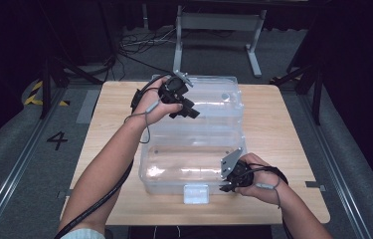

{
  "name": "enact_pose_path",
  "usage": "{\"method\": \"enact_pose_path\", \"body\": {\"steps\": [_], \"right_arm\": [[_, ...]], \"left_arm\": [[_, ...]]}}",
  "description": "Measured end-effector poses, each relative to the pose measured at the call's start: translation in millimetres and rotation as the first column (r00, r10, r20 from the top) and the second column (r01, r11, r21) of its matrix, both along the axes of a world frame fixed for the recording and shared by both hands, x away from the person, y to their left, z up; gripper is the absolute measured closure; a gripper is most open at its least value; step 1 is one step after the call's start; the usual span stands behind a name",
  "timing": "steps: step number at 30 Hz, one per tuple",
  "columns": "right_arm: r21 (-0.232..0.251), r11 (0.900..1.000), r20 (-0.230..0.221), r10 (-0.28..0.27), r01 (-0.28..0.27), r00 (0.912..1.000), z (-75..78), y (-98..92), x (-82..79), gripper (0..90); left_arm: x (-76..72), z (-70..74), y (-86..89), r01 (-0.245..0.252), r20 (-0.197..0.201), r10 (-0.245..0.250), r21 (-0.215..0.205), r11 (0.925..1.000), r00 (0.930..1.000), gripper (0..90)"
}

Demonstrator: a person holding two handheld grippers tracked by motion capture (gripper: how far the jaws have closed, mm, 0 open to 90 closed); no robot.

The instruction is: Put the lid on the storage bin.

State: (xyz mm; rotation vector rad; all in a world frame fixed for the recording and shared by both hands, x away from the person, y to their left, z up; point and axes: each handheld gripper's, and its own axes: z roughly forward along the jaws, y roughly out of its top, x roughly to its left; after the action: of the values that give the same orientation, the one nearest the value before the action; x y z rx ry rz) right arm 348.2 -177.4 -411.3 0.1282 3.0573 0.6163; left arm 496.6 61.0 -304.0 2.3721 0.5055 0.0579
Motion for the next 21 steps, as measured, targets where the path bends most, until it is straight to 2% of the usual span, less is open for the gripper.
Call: {"method": "enact_pose_path", "body": {"steps": [5,7,9,11,15,21], "right_arm": [[-0.001,1.0,0.001,0.0,0.0,1.0,0.0,0.0,0.0,82.6],[-0.001,1.0,0.0,0.0,0.0,1.0,-0.1,-0.1,0.1,82.7],[-0.002,1.0,-0.004,-0.004,0.004,1.0,0.0,0.0,-0.1,82.6],[-0.002,1.0,-0.003,-0.004,0.004,1.0,-0.1,0.0,-0.1,82.6],[-0.001,1.0,-0.005,-0.004,0.004,1.0,-0.2,0.0,-0.1,82.6],[0.001,1.0,-0.006,-0.004,0.004,1.0,-0.5,-0.2,0.0,82.6]], "left_arm": [[-0.1,-0.4,-0.8,0.018,-0.016,-0.018,0.019,0.9997,0.9997,61.8],[-0.9,0.5,-1.5,0.047,-0.025,-0.046,0.029,0.9985,0.9986,69.9],[-2.0,1.6,-2.4,0.057,-0.006,-0.057,0.049,0.9972,0.9984,76.1],[-1.5,2.2,-2.2,0.058,-0.005,-0.058,0.056,0.9968,0.9983,81.0],[1.3,2.7,-1.1,0.066,-0.023,-0.065,0.059,0.996,0.9976,82.7],[-1.9,6.4,-5.5,0.065,-0.014,-0.064,0.103,0.9926,0.9978,83.1]]}}
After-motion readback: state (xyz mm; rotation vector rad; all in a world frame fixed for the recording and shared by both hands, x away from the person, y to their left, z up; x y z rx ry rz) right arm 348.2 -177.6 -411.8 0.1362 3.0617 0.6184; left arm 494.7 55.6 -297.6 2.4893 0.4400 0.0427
